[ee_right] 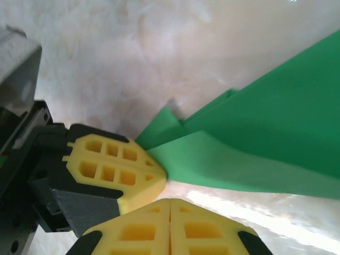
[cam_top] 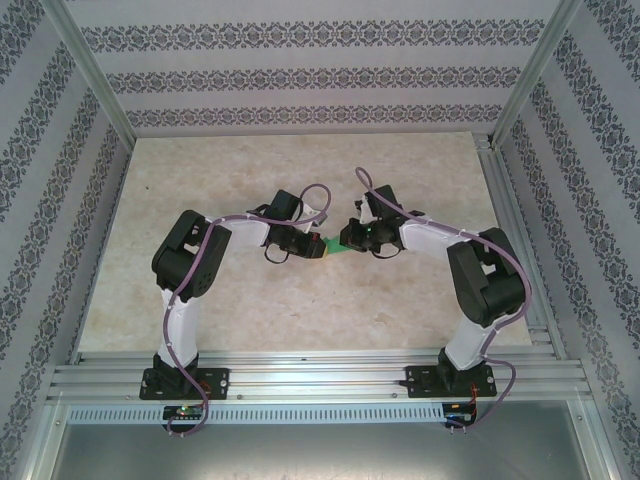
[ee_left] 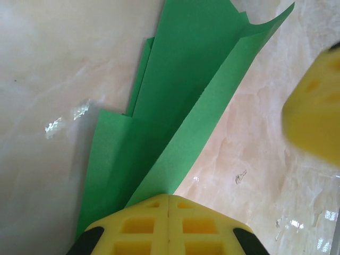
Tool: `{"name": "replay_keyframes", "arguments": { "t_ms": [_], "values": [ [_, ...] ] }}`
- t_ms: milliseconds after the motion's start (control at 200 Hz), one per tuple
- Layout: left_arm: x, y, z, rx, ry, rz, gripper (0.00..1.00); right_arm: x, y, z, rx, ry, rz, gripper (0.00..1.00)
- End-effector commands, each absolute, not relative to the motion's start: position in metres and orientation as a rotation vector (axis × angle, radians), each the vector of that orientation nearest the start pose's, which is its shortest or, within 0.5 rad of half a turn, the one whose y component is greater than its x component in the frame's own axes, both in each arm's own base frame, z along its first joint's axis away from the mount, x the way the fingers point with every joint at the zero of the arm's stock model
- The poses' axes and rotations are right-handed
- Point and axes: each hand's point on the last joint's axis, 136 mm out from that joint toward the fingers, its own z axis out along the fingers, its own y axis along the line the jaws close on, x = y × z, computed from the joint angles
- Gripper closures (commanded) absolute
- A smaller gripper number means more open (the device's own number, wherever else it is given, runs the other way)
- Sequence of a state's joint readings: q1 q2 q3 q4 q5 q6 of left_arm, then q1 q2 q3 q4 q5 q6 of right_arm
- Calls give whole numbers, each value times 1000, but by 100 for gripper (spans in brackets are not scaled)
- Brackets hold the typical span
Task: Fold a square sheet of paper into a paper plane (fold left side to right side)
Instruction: Fold the wing for the fifth time at the center of the table.
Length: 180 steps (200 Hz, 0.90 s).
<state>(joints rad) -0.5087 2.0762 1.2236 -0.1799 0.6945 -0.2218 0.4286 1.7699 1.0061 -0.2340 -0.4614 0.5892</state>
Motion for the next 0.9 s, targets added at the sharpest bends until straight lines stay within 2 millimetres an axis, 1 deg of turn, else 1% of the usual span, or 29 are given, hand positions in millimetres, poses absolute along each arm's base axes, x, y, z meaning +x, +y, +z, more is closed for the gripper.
{"name": "replay_keyframes", "arguments": {
  "t_ms": [0, 95, 180, 360, 455, 580, 674, 894],
  "values": [
    [341, -291, -23, 509, 2780, -1026, 100, 351, 259, 51, 25, 2703, 1005, 93],
    [341, -289, -26, 496, 2794, -1035, 100, 355, 263, 43, 28, 2719, 1004, 93],
    [340, -288, -28, 485, 2808, -1033, 100, 358, 263, 34, 40, 2729, 991, 93],
    [339, -287, -31, 481, 2818, -1033, 100, 363, 263, 27, 56, 2732, 1000, 93],
    [339, -285, -33, 479, 2822, -1026, 100, 363, 260, 21, 67, 2750, 984, 93],
    [339, -282, -36, 468, 2833, -1017, 100, 360, 245, 7, 106, 2802, 931, 93],
    [339, -279, -39, 459, 2844, -1002, 100, 359, 229, -2, 139, 2842, 876, 93],
    [339, -271, -44, 431, 2863, -983, 100, 363, 193, -7, 229, 2867, 813, 93]
  ]
}}
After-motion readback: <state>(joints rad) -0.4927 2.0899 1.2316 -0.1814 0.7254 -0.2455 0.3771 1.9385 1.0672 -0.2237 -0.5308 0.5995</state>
